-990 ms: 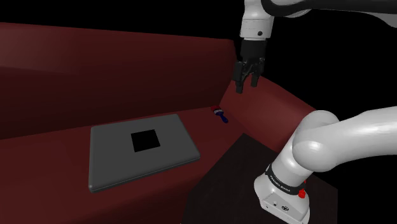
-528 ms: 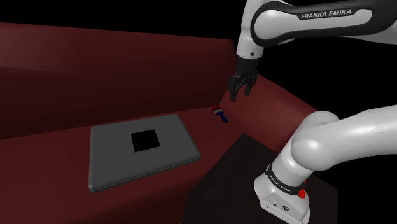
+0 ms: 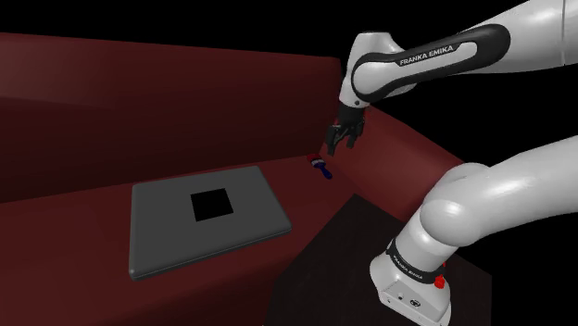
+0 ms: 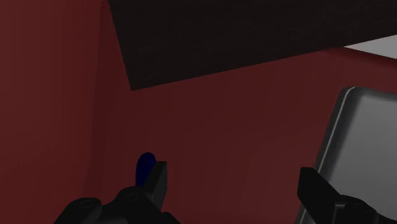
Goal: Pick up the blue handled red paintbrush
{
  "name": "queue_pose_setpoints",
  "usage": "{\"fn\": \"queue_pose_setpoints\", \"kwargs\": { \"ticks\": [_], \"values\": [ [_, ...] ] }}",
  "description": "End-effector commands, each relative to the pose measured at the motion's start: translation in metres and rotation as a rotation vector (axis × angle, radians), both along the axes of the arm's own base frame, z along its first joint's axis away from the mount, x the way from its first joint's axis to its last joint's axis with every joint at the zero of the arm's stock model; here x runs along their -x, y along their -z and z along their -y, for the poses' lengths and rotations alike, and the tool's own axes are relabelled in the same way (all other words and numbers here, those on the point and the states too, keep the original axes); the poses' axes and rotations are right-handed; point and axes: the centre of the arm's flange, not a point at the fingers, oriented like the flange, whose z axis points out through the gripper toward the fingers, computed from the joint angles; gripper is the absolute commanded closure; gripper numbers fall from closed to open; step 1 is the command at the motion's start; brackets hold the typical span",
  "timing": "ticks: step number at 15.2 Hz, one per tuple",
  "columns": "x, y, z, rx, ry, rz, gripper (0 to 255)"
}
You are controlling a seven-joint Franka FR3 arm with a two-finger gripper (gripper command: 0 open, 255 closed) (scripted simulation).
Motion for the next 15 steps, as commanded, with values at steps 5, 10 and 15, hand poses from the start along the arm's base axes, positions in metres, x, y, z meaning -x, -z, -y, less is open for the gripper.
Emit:
{"fn": "queue_pose_setpoints", "kwargs": {
  "ticks": [5,10,15],
  "values": [
    [-0.018,0.056,0.043,0.014,0.031,0.07,0],
    [-0.037,0.101,0.082,0.025,0.058,0.125,0],
    [-0.056,0.145,0.122,0.036,0.084,0.18,0]
  ]
}}
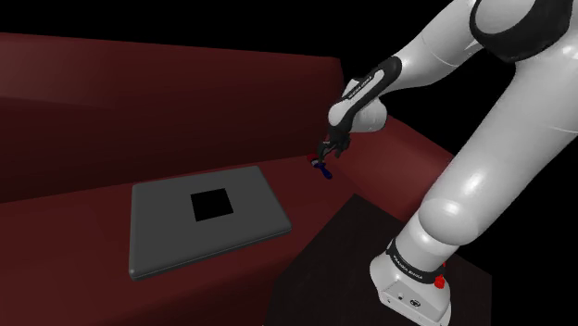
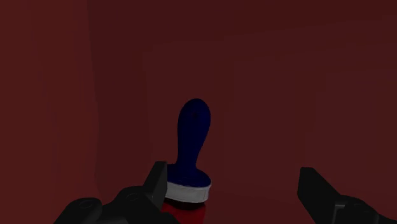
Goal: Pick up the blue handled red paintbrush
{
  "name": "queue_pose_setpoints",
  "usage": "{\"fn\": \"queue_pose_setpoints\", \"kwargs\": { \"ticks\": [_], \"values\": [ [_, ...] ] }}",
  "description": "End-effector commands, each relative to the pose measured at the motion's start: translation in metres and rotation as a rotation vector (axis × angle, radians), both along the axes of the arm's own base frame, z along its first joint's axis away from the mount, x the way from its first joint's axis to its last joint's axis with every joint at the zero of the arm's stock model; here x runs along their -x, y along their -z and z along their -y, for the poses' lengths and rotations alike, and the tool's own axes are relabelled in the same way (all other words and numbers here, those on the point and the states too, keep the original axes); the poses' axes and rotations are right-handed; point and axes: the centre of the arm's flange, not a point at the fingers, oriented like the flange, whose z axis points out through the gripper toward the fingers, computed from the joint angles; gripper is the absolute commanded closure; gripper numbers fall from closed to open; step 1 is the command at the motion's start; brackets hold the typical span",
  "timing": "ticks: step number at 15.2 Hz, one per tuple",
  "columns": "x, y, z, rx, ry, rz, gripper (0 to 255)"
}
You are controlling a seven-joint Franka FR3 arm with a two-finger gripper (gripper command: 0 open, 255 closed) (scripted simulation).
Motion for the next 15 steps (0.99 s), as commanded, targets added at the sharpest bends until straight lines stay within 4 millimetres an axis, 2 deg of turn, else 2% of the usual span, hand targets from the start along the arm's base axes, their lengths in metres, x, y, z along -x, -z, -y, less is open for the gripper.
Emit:
{"fn": "queue_pose_setpoints", "kwargs": {
  "ticks": [1,6,14,15],
  "values": [
    [-0.009,0.017,0.015,0.007,0.013,0.024,0],
    [-0.031,0.059,0.056,0.018,0.04,0.08,0],
    [-0.031,0.1,0.057,0.018,0.041,0.082,0],
    [-0.031,0.1,0.057,0.018,0.041,0.082,0]
  ]
}}
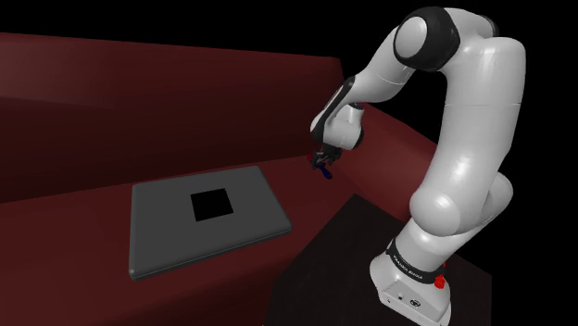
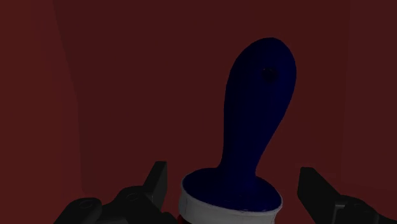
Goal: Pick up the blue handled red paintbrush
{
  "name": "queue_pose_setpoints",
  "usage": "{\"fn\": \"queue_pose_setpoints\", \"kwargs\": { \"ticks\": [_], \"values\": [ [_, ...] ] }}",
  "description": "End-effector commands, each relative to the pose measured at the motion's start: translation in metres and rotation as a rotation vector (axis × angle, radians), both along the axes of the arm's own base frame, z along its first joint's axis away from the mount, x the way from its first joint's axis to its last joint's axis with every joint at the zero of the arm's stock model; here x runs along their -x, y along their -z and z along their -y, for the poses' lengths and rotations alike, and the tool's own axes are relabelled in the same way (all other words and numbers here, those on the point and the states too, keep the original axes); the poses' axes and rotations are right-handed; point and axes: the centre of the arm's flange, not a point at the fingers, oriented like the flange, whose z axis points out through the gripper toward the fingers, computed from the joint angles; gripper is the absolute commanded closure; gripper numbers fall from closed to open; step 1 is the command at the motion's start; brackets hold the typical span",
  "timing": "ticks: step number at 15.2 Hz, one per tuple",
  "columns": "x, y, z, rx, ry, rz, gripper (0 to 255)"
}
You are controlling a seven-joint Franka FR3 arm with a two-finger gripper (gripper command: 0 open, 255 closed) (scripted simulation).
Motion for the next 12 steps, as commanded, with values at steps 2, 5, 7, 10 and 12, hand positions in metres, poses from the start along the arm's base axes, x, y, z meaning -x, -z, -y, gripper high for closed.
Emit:
{"fn": "queue_pose_setpoints", "kwargs": {
  "ticks": [2,5,7,10,12],
  "values": [
    [0.0007,0.0024,0.0004,0.0,0.0,0.0,255],
    [0.0007,0.0024,0.0003,0.0,0.0,0.0,255],
    [0.0007,0.0024,0.0003,0.0,0.0,0.0,255],
    [0.0008,0.0023,0.0004,0.0,0.0,0.0,255],
    [0.0007,-0.0027,0.0003,0.0,0.0,0.0,255]
  ]
}}
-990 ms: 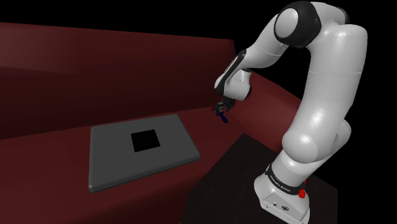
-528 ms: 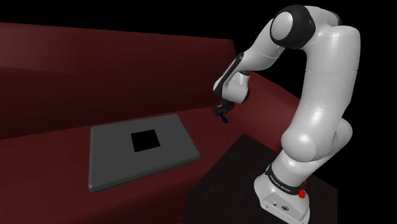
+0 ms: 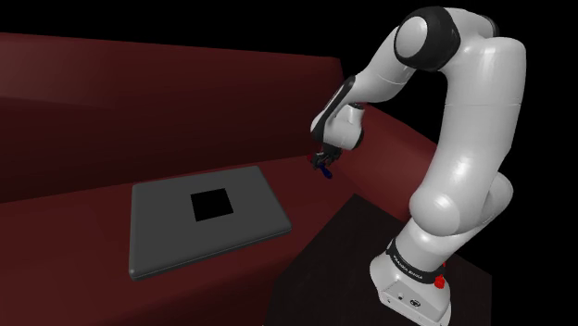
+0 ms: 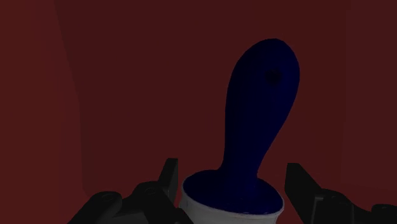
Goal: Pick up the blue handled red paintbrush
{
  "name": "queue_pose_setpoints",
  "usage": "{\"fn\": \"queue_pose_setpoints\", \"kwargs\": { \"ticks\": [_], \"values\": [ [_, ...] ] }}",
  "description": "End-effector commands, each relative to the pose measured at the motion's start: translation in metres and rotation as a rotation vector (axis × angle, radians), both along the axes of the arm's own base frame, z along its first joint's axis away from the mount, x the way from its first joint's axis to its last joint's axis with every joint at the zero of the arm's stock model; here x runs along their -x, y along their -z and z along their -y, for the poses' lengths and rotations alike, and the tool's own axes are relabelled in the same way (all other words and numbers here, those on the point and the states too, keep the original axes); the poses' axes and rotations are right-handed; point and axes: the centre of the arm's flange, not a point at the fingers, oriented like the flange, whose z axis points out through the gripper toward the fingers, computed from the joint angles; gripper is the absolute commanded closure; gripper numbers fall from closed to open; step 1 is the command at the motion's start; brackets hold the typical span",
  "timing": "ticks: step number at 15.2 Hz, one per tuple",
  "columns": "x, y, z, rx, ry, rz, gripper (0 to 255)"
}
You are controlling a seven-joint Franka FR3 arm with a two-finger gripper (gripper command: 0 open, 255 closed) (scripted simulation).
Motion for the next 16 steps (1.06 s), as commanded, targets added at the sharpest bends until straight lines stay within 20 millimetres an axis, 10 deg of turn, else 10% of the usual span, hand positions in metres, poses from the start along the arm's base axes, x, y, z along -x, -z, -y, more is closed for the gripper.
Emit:
{"fn": "queue_pose_setpoints", "kwargs": {
  "ticks": [1,16],
  "values": [
    [0.0,-0.008,0.0,0.0,0.0,0.0,255],
    [0.0,-0.077,0.0,0.0,0.0,0.0,255]
  ]
}}
